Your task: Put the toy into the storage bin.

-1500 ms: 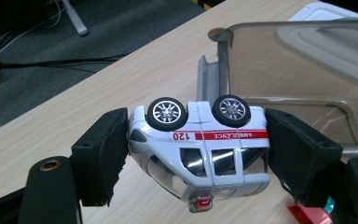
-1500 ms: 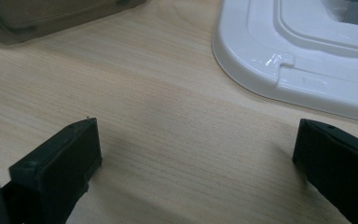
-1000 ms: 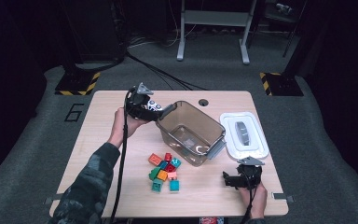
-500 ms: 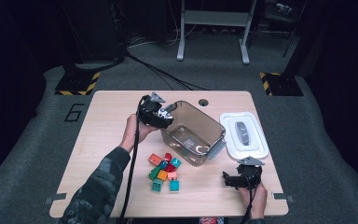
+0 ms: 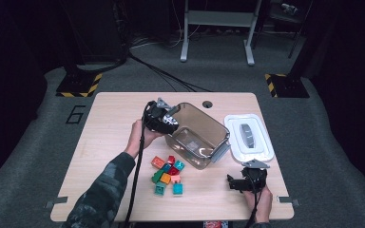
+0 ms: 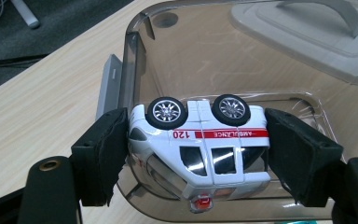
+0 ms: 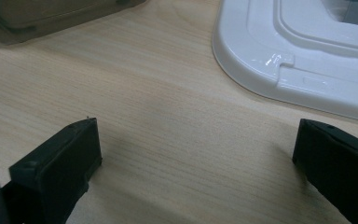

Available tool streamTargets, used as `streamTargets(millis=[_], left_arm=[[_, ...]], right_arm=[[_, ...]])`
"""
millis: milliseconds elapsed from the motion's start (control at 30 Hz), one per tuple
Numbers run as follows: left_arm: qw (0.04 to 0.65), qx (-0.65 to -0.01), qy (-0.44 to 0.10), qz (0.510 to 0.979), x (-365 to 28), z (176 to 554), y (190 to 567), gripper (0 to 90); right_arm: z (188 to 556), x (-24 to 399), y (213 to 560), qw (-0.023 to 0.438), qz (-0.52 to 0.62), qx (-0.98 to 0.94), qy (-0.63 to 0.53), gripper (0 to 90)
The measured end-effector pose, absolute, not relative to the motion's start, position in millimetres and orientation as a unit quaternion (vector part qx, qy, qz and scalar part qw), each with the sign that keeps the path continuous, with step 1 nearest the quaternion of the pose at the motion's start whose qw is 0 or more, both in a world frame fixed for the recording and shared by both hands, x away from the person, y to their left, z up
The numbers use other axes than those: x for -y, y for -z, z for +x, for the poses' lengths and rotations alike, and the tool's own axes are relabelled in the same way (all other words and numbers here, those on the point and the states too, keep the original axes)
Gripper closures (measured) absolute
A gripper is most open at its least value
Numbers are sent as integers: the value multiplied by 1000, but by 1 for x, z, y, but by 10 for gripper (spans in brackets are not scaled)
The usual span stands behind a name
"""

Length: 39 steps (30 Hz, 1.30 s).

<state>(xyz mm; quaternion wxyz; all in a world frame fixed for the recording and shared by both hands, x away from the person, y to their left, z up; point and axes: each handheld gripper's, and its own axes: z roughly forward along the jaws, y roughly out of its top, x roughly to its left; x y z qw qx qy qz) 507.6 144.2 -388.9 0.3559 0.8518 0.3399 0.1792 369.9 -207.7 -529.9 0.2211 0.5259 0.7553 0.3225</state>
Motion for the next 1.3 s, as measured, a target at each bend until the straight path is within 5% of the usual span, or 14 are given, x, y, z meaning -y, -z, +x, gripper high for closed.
streamTargets(millis=[800, 1300], left_arm=[[346, -341, -179, 855, -143, 508, 395, 241], [379, -345, -188, 838, -167, 488, 380, 126]], right_arm=[[370, 208, 530, 221, 526, -755, -322, 3], [369, 208, 530, 221, 529, -753, -322, 7]])
